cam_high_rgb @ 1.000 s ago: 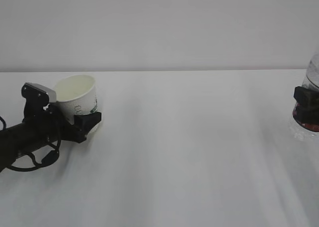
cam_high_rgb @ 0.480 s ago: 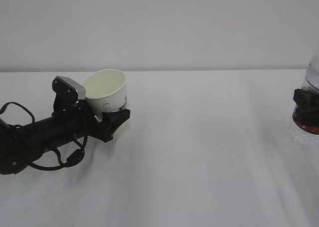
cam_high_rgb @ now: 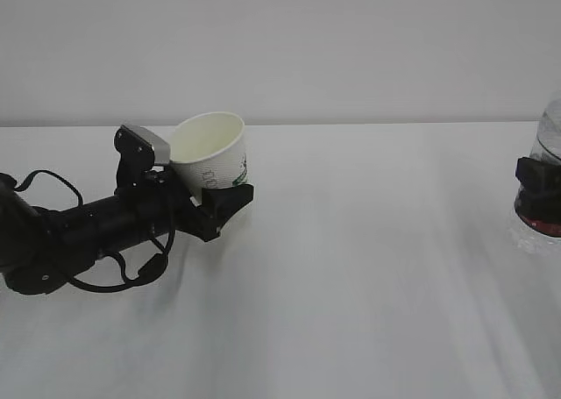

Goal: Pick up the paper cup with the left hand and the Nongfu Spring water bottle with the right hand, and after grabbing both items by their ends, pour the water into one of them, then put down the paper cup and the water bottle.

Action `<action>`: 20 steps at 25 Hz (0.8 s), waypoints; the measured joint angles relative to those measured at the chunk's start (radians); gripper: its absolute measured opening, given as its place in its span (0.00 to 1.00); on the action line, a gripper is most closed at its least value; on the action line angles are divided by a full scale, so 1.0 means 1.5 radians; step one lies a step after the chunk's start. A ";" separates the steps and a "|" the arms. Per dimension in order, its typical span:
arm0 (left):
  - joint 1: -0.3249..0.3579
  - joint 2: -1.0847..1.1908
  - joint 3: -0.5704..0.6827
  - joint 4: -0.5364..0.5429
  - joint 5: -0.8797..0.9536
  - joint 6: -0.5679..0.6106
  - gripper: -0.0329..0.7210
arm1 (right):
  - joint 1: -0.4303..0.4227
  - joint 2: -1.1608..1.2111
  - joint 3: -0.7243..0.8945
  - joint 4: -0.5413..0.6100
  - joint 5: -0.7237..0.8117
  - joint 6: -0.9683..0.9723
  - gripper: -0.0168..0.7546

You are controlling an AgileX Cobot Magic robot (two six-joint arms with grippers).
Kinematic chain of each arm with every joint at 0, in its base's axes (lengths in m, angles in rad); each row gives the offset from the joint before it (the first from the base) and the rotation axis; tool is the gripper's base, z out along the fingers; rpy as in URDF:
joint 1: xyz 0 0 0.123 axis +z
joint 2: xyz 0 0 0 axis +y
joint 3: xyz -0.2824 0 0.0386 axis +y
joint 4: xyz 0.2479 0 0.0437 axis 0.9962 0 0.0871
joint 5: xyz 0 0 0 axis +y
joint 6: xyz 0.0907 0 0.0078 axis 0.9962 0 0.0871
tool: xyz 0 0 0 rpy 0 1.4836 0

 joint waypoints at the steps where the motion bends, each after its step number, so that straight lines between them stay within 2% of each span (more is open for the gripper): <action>1: -0.002 0.000 -0.004 0.006 0.000 -0.006 0.73 | 0.000 0.000 0.000 0.000 0.000 0.000 0.60; 10: -0.047 0.000 -0.044 0.055 0.000 -0.025 0.73 | 0.000 0.000 0.000 0.000 0.000 0.000 0.60; 20: -0.115 0.000 -0.070 0.063 0.002 -0.048 0.73 | 0.000 0.000 0.000 0.000 0.000 0.000 0.60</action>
